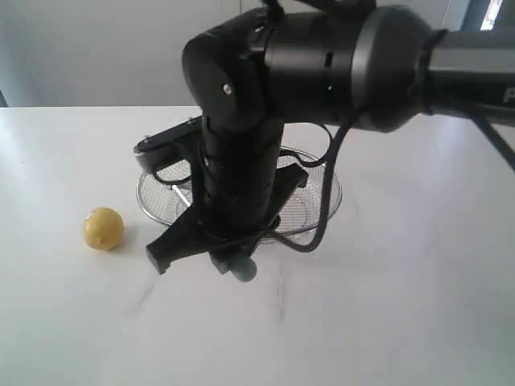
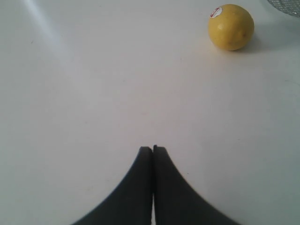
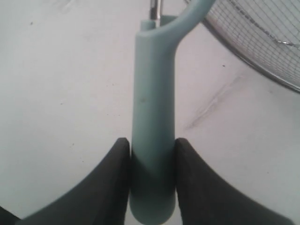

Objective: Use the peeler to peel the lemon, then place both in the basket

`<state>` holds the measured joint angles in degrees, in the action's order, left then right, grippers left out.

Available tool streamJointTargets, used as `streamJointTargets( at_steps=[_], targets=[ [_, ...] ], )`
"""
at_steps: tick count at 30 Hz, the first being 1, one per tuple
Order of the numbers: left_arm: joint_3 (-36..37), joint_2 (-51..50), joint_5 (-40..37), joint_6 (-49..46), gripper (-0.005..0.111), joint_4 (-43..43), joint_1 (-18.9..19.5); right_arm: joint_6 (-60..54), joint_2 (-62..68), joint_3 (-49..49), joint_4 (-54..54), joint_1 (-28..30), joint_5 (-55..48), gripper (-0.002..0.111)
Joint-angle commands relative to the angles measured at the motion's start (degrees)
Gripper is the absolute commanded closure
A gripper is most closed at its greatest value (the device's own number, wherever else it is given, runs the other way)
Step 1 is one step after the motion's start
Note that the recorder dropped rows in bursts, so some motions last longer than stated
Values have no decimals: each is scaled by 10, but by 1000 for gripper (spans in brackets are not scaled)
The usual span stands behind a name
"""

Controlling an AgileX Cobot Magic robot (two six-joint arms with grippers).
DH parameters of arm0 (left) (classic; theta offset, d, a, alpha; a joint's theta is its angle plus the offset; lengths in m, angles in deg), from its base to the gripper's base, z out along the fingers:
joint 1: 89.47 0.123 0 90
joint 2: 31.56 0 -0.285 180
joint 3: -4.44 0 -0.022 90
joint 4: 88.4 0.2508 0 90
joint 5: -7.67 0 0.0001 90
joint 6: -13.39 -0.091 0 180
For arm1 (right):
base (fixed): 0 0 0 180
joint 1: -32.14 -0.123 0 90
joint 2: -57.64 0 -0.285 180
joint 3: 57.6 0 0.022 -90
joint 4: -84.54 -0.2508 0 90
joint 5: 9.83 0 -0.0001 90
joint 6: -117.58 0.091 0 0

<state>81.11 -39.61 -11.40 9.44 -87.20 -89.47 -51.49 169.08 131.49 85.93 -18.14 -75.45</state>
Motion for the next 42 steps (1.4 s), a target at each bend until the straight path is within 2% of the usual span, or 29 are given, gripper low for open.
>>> streamJointTargets(
  at_steps=[1,10,18,27,34,42],
  targets=[
    [5,3,-5,-2,107,-3,-1,-23,-26,-13,-23,37,-5,108],
    [5,3,-5,-2,107,-3,-1,-37,-90,-71,-50,122,10,108],
    [5,3,-5,-2,107,-3,-1,-109,-137,-138,-151,210,43,108],
    [5,3,-5,-3,107,-3,-1,-170,-174,-200,-188,287,46,108],
    [5,3,-5,-3,107,-3,-1,-212,-179,-221,-230,323,47,108],
    [5,3,-5,-3,107,-3,-1,-212,-179,-224,-230,326,56,108]
  ],
)
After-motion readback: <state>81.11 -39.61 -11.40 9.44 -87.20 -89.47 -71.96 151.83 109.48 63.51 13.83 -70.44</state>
